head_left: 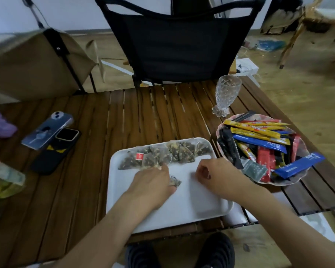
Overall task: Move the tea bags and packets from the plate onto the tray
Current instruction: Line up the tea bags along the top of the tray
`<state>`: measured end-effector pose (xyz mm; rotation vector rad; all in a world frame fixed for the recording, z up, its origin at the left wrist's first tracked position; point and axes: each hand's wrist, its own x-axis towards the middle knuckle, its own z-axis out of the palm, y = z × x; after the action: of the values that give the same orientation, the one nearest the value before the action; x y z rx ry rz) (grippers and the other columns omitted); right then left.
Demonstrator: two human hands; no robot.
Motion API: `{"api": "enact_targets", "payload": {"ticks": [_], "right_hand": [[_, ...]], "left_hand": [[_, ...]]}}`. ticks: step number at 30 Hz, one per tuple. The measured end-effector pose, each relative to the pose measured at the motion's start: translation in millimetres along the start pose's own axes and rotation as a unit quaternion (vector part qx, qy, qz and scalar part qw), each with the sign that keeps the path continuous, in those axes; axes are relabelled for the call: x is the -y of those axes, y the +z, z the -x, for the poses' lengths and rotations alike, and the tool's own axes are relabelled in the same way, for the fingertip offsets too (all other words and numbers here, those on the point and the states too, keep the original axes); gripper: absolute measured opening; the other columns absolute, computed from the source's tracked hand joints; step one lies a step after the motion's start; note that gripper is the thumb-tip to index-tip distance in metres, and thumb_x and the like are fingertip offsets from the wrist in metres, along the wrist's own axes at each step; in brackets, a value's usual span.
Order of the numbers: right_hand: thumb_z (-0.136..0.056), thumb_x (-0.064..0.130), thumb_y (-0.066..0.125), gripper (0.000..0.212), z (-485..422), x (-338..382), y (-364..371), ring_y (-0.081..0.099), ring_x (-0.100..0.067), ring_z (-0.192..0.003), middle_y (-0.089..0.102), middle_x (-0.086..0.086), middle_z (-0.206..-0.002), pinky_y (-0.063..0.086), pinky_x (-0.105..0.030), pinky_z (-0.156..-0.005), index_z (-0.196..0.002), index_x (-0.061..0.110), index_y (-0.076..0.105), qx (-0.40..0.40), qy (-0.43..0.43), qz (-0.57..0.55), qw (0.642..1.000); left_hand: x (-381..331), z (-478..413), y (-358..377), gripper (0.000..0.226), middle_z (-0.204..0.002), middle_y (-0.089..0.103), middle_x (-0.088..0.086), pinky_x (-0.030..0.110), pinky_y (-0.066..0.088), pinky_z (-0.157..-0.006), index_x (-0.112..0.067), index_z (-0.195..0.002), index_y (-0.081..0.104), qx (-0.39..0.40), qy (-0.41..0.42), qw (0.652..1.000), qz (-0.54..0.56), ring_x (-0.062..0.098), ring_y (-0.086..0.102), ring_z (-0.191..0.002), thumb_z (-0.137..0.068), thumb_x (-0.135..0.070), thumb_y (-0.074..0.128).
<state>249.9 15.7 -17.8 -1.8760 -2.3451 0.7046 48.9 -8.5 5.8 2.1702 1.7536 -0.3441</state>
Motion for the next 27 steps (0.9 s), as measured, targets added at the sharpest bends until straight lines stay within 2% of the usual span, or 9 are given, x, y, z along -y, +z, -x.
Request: {"api": "enact_targets", "payload": {"ticks": [1,3,5,7,13,17,20,23,27], "right_hand": [[-0.089,0.036,0.056,0.012,-0.8,-0.4,0.2,0.064,-0.016,-0.083,0.068,0.006,-0.086,0.057,-0.039,-0.077,-0.090,0.028,0.066,0.007,-0.002,0.008,1.000],[-0.090,0.036,0.057,0.012,-1.5,-1.9,0.0,0.064,-0.016,-0.085,0.069,0.006,-0.086,0.056,-0.038,-0.079,-0.090,0.028,0.066,0.018,0.000,0.019,1.000],[-0.089,0.036,0.059,0.011,-2.3,-2.6,0.0,0.065,-0.015,-0.085,0.069,0.008,-0.084,0.056,-0.037,-0.080,-0.089,0.028,0.067,0.019,0.005,0.017,1.000],[-0.089,0.039,0.060,0.011,-3.0,-3.8,0.4,0.065,-0.013,-0.085,0.069,0.010,-0.084,0.056,-0.037,-0.080,-0.087,0.030,0.066,0.022,0.004,0.014,1.000],[-0.092,0.045,0.056,0.013,-2.0,-1.3,-0.1,0.062,-0.009,-0.082,0.064,0.014,-0.081,0.055,-0.033,-0.078,-0.088,0.034,0.062,0.021,-0.013,0.033,0.999],[-0.092,0.044,0.056,0.012,-1.5,0.6,-0.4,0.062,-0.008,-0.082,0.062,0.016,-0.078,0.055,-0.032,-0.078,-0.089,0.033,0.061,0.021,-0.016,0.042,0.999],[-0.093,0.042,0.057,0.009,-1.5,1.6,-0.9,0.061,-0.008,-0.081,0.060,0.016,-0.077,0.055,-0.031,-0.077,-0.091,0.033,0.060,0.025,-0.016,0.043,0.999],[-0.093,0.041,0.056,0.008,-2.7,1.5,-0.6,0.062,-0.008,-0.081,0.062,0.015,-0.079,0.055,-0.031,-0.077,-0.093,0.034,0.060,0.029,-0.011,0.045,0.999],[-0.093,0.040,0.056,0.007,-3.0,0.8,0.3,0.062,-0.007,-0.081,0.065,0.014,-0.082,0.055,-0.030,-0.077,-0.093,0.034,0.059,0.033,-0.005,0.035,0.999]], "left_hand": [[2.9,1.0,-1.3,0.048,-0.124,0.063,0.006,0.033,0.035,-0.070,-0.014,-0.138,0.046,0.013,0.007,1.000,0.000,0.026,0.060,-0.105,-0.100,-0.042,0.050],[11.0,5.2,-6.7,0.029,-0.113,0.063,0.004,0.035,0.035,-0.064,-0.015,-0.119,0.055,0.070,0.022,0.997,0.011,0.024,0.057,-0.091,-0.098,-0.036,0.053],[27.4,10.8,-13.7,0.023,-0.100,0.067,0.003,0.032,0.041,-0.058,-0.015,-0.107,0.058,0.142,0.013,0.988,0.062,0.020,0.062,-0.078,-0.095,-0.034,0.060],[52.9,18.6,-23.6,0.020,-0.094,0.071,0.003,0.028,0.045,-0.054,-0.016,-0.103,0.059,0.168,-0.029,0.978,0.119,0.017,0.064,-0.069,-0.094,-0.033,0.064],[122.9,32.6,-36.1,0.012,-0.088,0.072,0.003,0.030,0.052,-0.059,-0.020,-0.096,0.060,0.056,-0.179,0.973,0.134,0.020,0.071,-0.073,-0.091,-0.028,0.067],[139.0,13.4,-26.7,0.019,-0.090,0.069,0.001,0.042,0.061,-0.075,-0.019,-0.101,0.059,-0.056,-0.226,0.962,0.141,0.022,0.070,-0.077,-0.094,-0.036,0.062],[134.8,0.3,-21.5,0.023,-0.092,0.064,0.000,0.034,0.054,-0.067,-0.016,-0.106,0.057,-0.116,-0.240,0.955,0.129,0.020,0.065,-0.079,-0.096,-0.036,0.060],[127.9,-9.5,-19.5,0.024,-0.087,0.056,0.000,0.030,0.042,-0.058,-0.014,-0.110,0.056,-0.139,-0.257,0.950,0.109,0.018,0.058,-0.076,-0.097,-0.035,0.059],[124.5,-15.4,-15.7,0.031,-0.088,0.055,0.000,0.029,0.048,-0.060,-0.015,-0.115,0.052,-0.100,-0.260,0.952,0.125,0.016,0.061,-0.074,-0.096,-0.038,0.061]]}}
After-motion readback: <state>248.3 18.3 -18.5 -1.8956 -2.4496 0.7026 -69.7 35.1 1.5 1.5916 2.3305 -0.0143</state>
